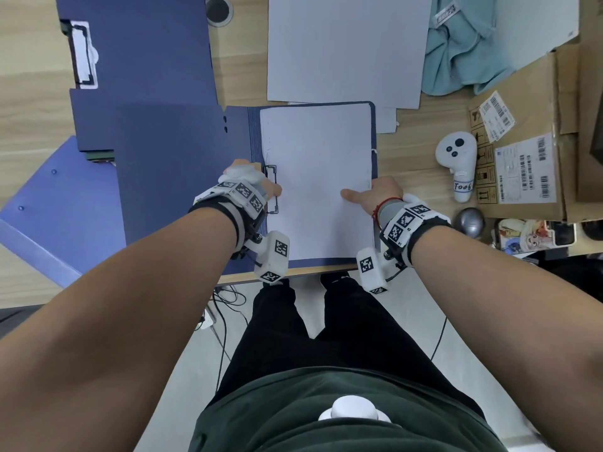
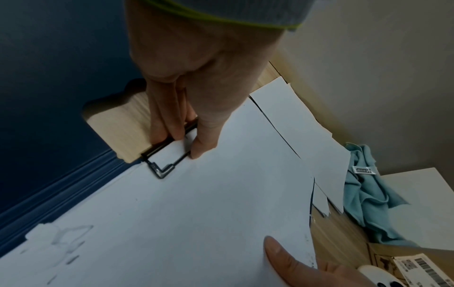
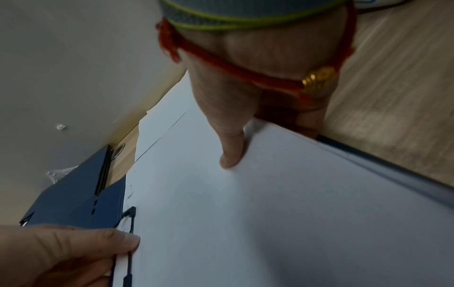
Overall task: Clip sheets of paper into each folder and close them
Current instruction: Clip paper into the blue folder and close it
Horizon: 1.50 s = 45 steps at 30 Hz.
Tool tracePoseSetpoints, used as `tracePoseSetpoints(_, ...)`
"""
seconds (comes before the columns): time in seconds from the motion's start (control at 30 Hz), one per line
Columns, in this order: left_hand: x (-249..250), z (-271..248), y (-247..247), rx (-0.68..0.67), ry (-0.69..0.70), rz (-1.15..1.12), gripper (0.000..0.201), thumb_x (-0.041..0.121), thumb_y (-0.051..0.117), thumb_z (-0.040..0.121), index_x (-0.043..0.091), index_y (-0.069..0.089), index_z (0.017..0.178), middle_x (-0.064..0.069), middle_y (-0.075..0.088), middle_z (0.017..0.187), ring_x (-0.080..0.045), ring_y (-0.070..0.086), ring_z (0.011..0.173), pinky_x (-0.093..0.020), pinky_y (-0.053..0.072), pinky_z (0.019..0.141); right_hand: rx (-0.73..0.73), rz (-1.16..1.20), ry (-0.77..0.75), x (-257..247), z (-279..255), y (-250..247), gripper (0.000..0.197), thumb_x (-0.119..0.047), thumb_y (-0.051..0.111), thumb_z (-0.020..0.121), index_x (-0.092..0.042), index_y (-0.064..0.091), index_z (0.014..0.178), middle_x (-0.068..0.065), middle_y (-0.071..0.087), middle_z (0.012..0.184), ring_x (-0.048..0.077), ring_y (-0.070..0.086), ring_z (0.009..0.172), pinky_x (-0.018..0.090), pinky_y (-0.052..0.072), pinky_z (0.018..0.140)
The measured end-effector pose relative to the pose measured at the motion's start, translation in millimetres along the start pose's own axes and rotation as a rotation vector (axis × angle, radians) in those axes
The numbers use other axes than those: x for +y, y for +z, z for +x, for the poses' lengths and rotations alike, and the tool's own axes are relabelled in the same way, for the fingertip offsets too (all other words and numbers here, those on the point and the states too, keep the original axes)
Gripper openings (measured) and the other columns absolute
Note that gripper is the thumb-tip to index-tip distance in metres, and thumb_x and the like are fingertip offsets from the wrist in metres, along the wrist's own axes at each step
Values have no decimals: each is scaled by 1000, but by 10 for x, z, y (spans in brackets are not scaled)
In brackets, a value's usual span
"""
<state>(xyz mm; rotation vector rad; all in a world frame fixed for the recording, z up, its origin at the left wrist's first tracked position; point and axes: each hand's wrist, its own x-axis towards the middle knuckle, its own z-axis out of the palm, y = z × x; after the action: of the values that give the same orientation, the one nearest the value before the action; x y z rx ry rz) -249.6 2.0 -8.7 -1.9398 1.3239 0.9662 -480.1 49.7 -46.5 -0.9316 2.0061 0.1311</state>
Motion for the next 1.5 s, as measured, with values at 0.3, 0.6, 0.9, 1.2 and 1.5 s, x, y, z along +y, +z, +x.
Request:
tracePoseSetpoints(0.3, -75, 77, 39, 0, -8, -79, 43, 52, 74, 71, 21, 63, 98, 2, 67, 91, -14, 58, 65, -25, 48, 64, -21, -203, 72, -152, -14, -54, 80, -65, 74, 70, 0, 56, 113, 5, 60, 73, 28, 62, 76, 34, 53, 72)
tracePoseSetpoints(0.6, -197, -52, -72, 56, -51, -166, 56, 69, 70, 69, 15, 62, 84, -1, 65, 79, -20, 61, 69, -31, 53, 78, -31, -301, 10, -308, -137, -312, 30, -29, 70, 83, -5, 60, 98, 7, 60, 75, 22, 57, 63, 25, 43, 53)
tracePoseSetpoints(0.9, -1046, -137, -428, 331, -266, -320, 82, 47, 77, 72, 13, 37, 135, -16, 35, 142, -35, 36, 131, -47, 39, 101, -139, -268, -420, -1269, -649, 201, 43, -34, 62, 88, -18, 60, 127, 3, 61, 128, 25, 59, 114, 23, 42, 78)
tracePoseSetpoints(1.2, -1805, -226, -435, 263, -316, -442, 91, 46, 75, 77, 7, 25, 143, -12, 53, 129, -33, 55, 119, -36, 43, 83, -185, -396, -419, -1339, -861, 651, 60, -41, 59, 90, -15, 43, 142, 7, 50, 131, 28, 61, 99, 27, 47, 69)
tracePoseSetpoints(1.5, -1848, -435, -982, 362, 21, -573, 82, 88, 57, 55, 11, 69, 82, -7, 72, 83, -28, 67, 74, -40, 57, 82, -357, -32, -361, -1444, -1034, 462, 38, -51, 55, 92, -25, 62, 119, 0, 60, 127, 20, 60, 114, 32, 47, 96)
